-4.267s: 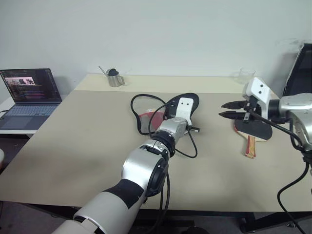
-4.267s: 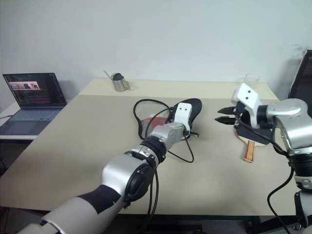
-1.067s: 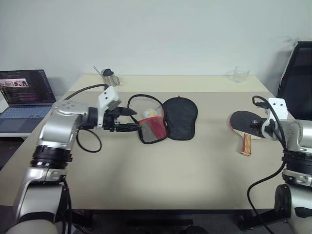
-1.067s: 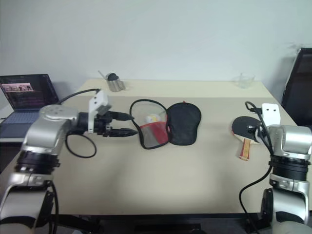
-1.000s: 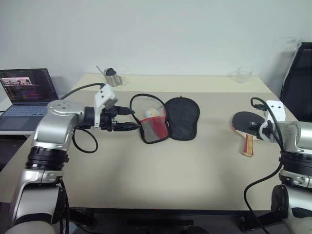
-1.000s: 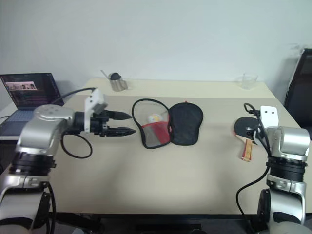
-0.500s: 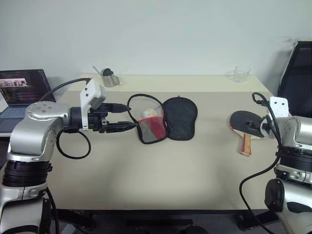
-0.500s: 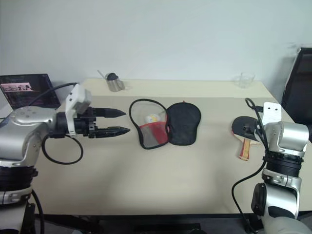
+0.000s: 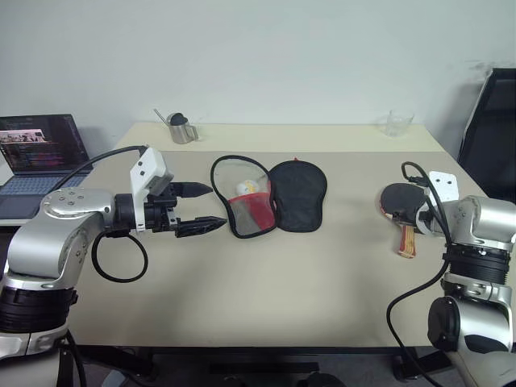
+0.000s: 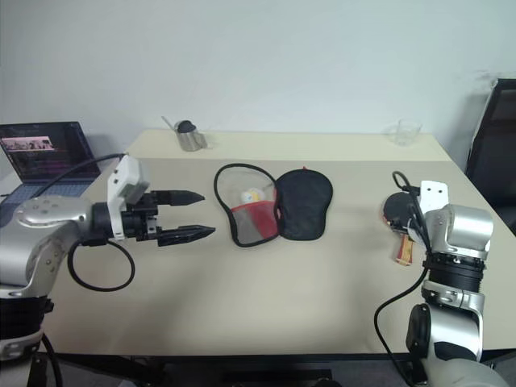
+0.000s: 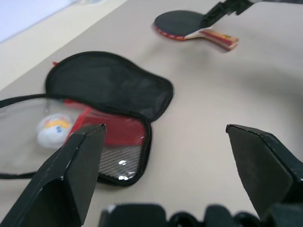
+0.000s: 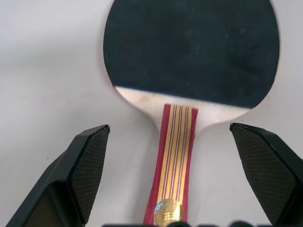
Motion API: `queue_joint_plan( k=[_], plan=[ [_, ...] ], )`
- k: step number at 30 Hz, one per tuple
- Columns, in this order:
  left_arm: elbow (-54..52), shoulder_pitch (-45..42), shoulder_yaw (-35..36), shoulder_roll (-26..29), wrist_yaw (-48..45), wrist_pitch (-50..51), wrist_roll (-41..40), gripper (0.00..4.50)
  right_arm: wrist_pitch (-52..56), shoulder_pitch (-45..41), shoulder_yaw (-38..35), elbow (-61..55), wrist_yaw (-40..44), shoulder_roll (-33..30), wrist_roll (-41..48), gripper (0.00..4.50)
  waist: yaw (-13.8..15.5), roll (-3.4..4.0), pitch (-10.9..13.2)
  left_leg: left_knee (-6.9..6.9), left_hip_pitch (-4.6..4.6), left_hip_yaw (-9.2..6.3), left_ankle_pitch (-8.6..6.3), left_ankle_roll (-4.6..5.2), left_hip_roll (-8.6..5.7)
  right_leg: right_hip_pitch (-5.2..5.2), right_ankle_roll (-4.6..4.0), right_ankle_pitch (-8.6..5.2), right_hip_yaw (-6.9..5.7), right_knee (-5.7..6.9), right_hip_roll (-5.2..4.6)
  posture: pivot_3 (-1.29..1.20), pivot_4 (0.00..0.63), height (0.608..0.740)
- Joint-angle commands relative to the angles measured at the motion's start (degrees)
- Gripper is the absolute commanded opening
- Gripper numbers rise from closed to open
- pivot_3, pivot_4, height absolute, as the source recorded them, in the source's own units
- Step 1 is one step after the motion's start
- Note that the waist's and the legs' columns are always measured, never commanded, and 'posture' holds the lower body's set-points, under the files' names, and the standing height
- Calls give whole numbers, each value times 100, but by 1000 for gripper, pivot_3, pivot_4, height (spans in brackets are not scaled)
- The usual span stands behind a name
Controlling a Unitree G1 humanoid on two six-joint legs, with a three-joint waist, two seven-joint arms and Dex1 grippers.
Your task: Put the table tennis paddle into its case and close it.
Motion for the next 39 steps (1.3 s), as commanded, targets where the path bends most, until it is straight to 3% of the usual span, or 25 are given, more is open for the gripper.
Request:
queue_joint_plan(
  k=[1,10,13,21,22,31,34,39],
  plan=[
    [-387,-1,262,85,51,-11,-243,4481,-167,-32,-255,0,-211,144,-83,4500,1,0,0,0,-1,0,0,0,-1,0,0,0,0,-1,0,0,150,740],
    [-631,179,349,255,203,65,-387,4481,-694,59,-391,581,-498,351,-121,4500,3,0,0,1,-1,0,0,0,-4,1,0,0,0,-2,0,0,150,740],
    [-645,178,348,288,236,77,-429,4500,-775,68,-375,645,-530,378,-120,3910,1,0,0,0,-1,2,0,0,-4,1,0,0,1,-2,0,0,150,740],
    [-658,147,295,337,303,91,-480,4500,-823,47,-397,688,-569,428,-92,1166,2,0,0,1,0,0,0,1,-3,1,0,0,-1,-2,0,0,150,740],
    [-659,141,288,335,307,91,-485,4500,-809,10,-399,644,-559,443,-72,1034,1,0,0,1,0,0,0,0,-4,2,0,0,0,-2,0,0,150,740],
    [-597,93,234,318,345,45,-499,4500,-545,-602,-344,232,-568,543,30,1030,-45,1,1,-1,0,3,0,1,-2,-3,0,0,3,-1,0,0,150,740],
    [-574,53,294,312,349,56,-552,4500,-289,-1159,-761,97,-719,905,148,1030,-59,2,2,-7,-1,2,0,1,1,-9,-1,0,3,0,1,0,150,740],
    [-590,24,368,326,352,89,-662,4500,-107,-1805,-848,-99,-792,1758,354,1030,-67,3,2,-16,-3,0,0,1,4,-12,-4,-2,0,-3,4,0,150,740]
  ],
)
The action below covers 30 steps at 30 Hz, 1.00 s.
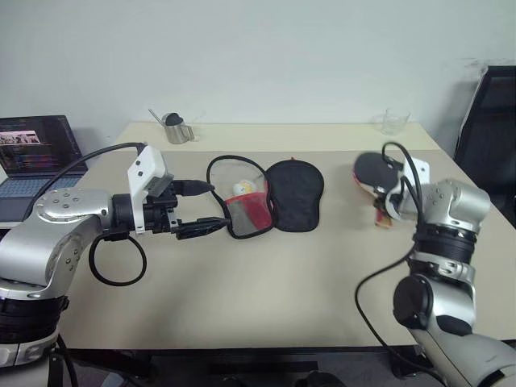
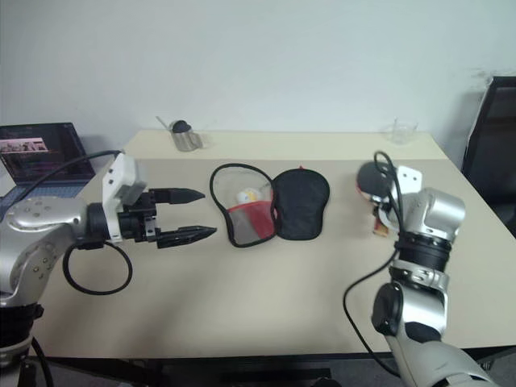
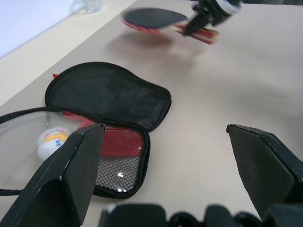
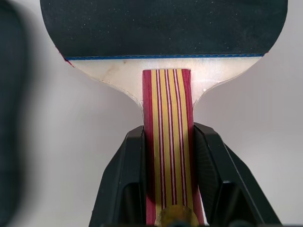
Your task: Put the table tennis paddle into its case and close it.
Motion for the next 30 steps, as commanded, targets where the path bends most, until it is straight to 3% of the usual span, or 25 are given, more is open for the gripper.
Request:
queue_joint_plan(
  k=[1,5,9,19,30],
  plan=[
    [-63,-109,285,119,9,-31,-136,4500,34,-399,66,-345,-34,591,263,1030,1,-1,0,-2,0,-1,0,0,0,0,-1,-1,-1,-1,0,0,150,740],
    [-15,96,453,257,37,1,-117,4500,-467,-469,249,-17,-79,1260,353,1030,5,-1,-1,-8,-4,-2,0,0,-1,-1,-2,-1,-2,-6,-2,0,150,740],
    [-237,412,665,320,127,116,-209,4500,-1467,-584,509,793,14,1508,363,1030,25,-2,0,-6,-12,-3,0,0,-2,-5,-1,-1,-4,-10,-8,0,150,740],
    [-891,1049,1294,489,475,538,-541,4500,-3489,-789,1166,3117,431,1240,294,1030,49,-16,6,0,-26,-11,-1,1,-2,-10,-1,-1,-12,-13,-12,0,150,740],
    [-1135,1312,1511,582,644,693,-717,4500,-4058,-987,1372,3969,326,1066,386,1030,49,-16,6,0,-26,-10,-1,1,-2,-14,-2,-1,-11,-11,-10,0,150,740]
  ],
)
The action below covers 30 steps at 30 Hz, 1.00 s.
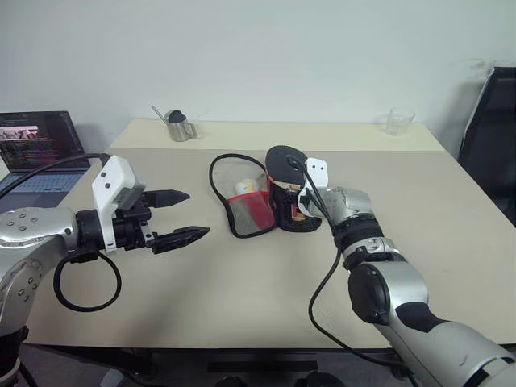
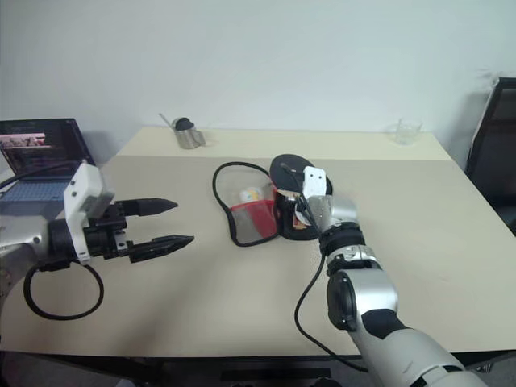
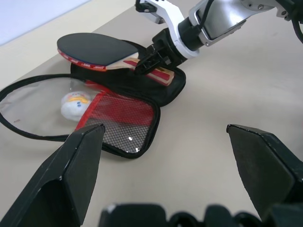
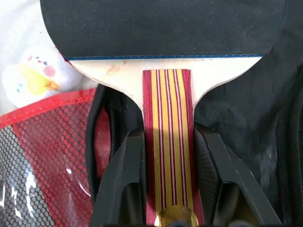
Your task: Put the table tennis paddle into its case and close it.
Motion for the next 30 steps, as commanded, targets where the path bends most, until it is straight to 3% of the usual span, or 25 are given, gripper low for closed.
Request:
queue_joint_plan(
  k=[1,30],
  plan=[
    [-169,27,251,135,57,16,-114,4500,-199,-259,70,-74,-53,-84,92,1030,2,0,0,0,0,0,0,0,1,0,0,0,0,0,0,0,150,740],
    [-130,-37,108,181,84,-1,-66,4500,-138,78,332,83,-366,-92,101,1030,7,0,0,0,0,1,0,0,1,-2,0,0,2,1,0,0,150,740]
  ],
)
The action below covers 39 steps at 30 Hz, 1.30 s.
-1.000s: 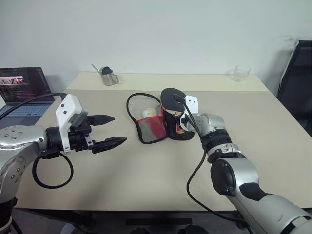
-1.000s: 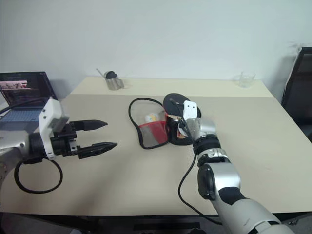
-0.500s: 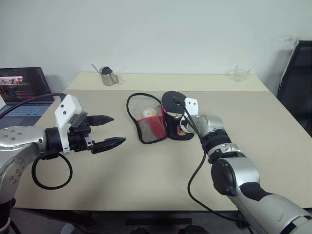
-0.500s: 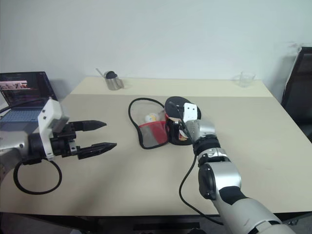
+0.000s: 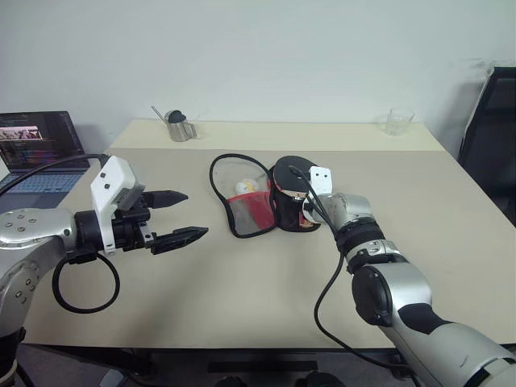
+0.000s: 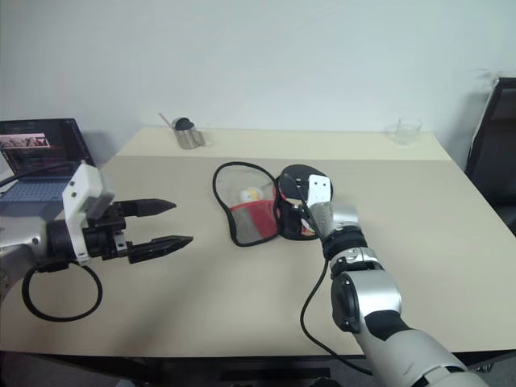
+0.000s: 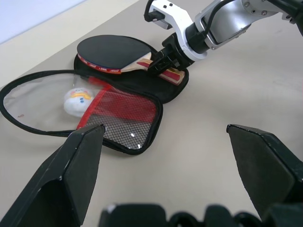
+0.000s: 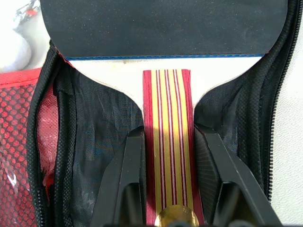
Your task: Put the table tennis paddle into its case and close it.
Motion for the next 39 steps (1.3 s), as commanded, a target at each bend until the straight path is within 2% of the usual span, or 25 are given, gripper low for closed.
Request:
queue_joint_plan(
  k=[1,9,18,19,20,30,33,39],
  plan=[
    [-119,-82,81,129,35,-57,-54,4500,-69,-84,59,-163,21,51,76,1030,0,0,0,0,0,0,0,0,0,0,0,0,0,0,0,0,150,740],
    [-142,-50,125,152,63,-45,-69,4500,-136,-115,69,-42,11,11,78,1030,0,0,0,0,0,0,0,0,0,0,0,0,0,0,0,0,150,740],
    [-139,-61,106,140,53,-56,-89,4500,-205,-168,48,55,16,-34,114,4055,1,0,0,1,0,0,0,0,0,0,0,0,0,2,0,0,150,740],
    [-134,-65,101,140,51,-59,-86,4500,-212,-169,47,62,17,-39,114,4347,1,0,0,2,0,0,0,0,0,0,0,0,-1,2,0,0,150,740],
    [-128,-69,96,142,48,-63,-83,4500,-217,-166,49,66,18,-43,114,4459,2,0,0,2,0,0,0,0,0,0,0,0,0,2,0,0,150,740],
    [70,-119,3,171,90,-147,115,4500,11,-158,49,-137,127,-39,199,4459,6,0,0,4,0,0,0,0,0,0,0,0,0,3,0,0,150,740],
    [302,-160,-75,119,259,-270,342,4500,135,-221,248,-792,406,-92,186,4459,7,0,0,4,0,-1,0,0,0,0,0,0,-1,4,0,0,150,740],
    [1227,-319,-335,-55,551,-487,771,4500,1309,-329,501,-2142,730,-359,315,4459,17,0,0,2,0,-1,0,0,6,-4,0,0,-2,5,0,0,150,740]
  ],
)
